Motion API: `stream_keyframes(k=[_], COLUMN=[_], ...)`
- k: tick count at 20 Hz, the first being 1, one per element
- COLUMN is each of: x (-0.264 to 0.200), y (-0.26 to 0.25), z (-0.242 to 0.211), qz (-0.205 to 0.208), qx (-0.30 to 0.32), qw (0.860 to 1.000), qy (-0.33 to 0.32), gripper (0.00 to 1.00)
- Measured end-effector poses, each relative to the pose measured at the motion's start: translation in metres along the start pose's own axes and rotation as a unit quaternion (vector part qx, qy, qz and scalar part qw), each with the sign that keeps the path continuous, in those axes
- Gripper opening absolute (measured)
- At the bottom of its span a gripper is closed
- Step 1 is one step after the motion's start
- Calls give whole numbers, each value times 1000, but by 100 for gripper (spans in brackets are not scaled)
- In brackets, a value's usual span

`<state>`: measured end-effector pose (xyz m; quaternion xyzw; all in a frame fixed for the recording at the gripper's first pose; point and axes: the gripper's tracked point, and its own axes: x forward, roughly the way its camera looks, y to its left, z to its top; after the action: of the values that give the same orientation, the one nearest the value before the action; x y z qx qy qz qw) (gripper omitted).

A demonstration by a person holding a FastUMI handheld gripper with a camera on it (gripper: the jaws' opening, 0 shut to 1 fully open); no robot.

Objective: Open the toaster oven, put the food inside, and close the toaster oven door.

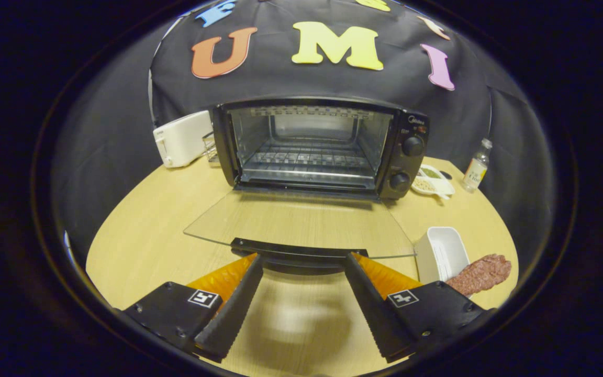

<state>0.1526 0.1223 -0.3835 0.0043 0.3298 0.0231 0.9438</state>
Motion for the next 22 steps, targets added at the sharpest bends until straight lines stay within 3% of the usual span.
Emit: stream_keyframes(k=[7, 12, 18, 22], x=[3, -22, -76, -93], y=[-10, -32, -142, -229], z=[-8, 23, 75, 68], qz=[3, 25, 21, 23], qx=[9, -1, -19, -4], qw=[1000, 1000, 998, 999], qy=[22, -1, -48, -26], gripper=[99, 100, 100, 99])
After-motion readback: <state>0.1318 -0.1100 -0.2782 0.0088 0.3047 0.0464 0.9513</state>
